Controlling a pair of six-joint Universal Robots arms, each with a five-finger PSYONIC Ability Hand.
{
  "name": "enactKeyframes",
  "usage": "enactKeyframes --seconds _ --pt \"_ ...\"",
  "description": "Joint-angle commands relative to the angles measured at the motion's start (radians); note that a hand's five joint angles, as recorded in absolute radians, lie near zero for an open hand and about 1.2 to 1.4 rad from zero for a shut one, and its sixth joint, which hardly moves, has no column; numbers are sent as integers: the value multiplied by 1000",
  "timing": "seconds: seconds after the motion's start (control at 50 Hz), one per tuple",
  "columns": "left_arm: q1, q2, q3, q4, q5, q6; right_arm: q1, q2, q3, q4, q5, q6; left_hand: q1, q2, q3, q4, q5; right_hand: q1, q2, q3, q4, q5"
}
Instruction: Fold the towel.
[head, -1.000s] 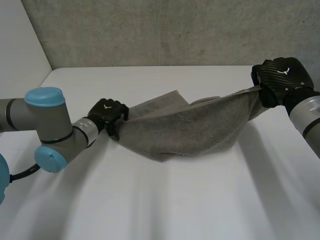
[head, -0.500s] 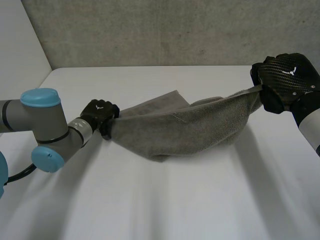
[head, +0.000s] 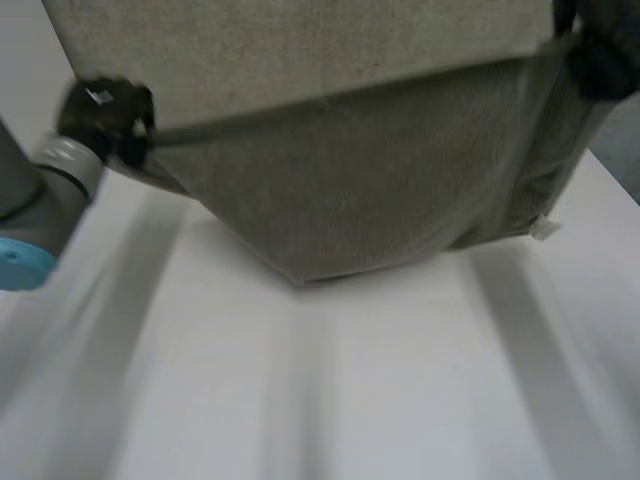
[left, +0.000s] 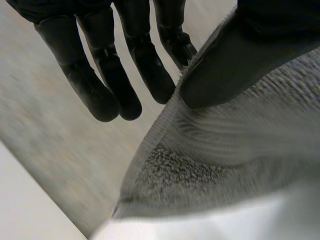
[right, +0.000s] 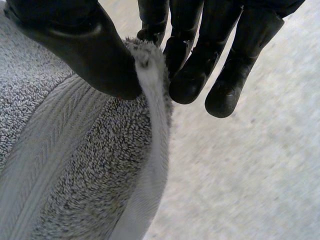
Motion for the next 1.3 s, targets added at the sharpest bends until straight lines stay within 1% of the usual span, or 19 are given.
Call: enactKeyframes --seconds 0.02,0.18,0.28,0.38,0.48,0.54,0.58,0.68,0.76,0.82,0.84,0.88,0.94,1.0,1.04,1.06,1.14,1.26,1.3 --pt "41 247 -54 10 11 -133 -17 -31 -208 128 9 1 -73 -122 -148 -124 -277 52 74 48 53 54" --pt "40 363 -85 2 35 -168 -101 -6 -339 278 -9 0 -73 -122 -148 -124 -277 52 74 48 53 54" --pt "34 341 -92 -7 70 -162 -111 121 -362 347 -48 -6 -73 -122 -148 -124 -277 52 74 48 53 54" --pt "35 237 -86 -13 78 -150 -88 207 -369 364 -63 -23 -73 -122 -148 -124 -277 52 74 48 53 54" --pt "29 70 -22 -19 77 -12 -37 392 -415 369 -52 -67 -73 -122 -148 -124 -277 52 74 48 53 54" --pt "23 22 9 -18 73 34 -20 432 -438 372 -41 -81 -73 -122 -148 -124 -277 52 74 48 53 54" --pt "2 -64 78 -13 74 112 7 541 -510 373 -8 -115 -73 -122 -148 -124 -277 52 74 48 53 54" --pt "-21 -159 217 11 66 145 59 673 -665 357 76 -195 -73 -122 -148 -124 -277 52 74 48 53 54" --pt "-31 -170 320 83 49 133 80 716 -779 268 133 -242 -73 -122 -148 -124 -277 52 74 48 53 54" --pt "-51 -121 386 301 -24 32 103 677 -740 -148 182 -207 -73 -122 -148 -124 -277 52 74 48 53 54" --pt "-51 -121 386 301 -25 31 103 676 -739 -150 182 -207 -73 -122 -148 -124 -277 52 74 48 53 54" --pt "-43 -46 376 424 -74 -68 106 571 -611 -390 193 -183 -73 -122 -148 -124 -277 52 74 48 53 54" --pt "-38 -19 365 438 -81 -113 101 517 -566 -414 190 -175 -73 -122 -148 -124 -277 52 74 48 53 54" --pt "-32 -6 330 396 -74 -165 101 509 -544 -318 178 -170 -73 -122 -148 -124 -277 52 74 48 53 54" --pt "-29 -13 261 322 -42 -167 98 541 -541 -114 135 -170 -73 -122 -148 -124 -277 52 74 48 53 54" --pt "-29 -13 261 321 -42 -167 98 541 -541 -113 135 -170 -73 -122 -148 -124 -277 52 74 48 53 54" --pt "-28 -29 89 272 27 -160 89 592 -471 112 42 -187 -73 -122 -148 -124 -277 52 74 48 53 54" --pt "-3 -47 -74 278 54 -134 89 601 -339 129 8 -224 -73 -122 -148 -124 -277 52 74 48 53 54" --pt "3 -70 -162 278 58 -79 89 601 -268 126 6 -242 -73 -122 -148 -124 -277 52 74 48 53 54"
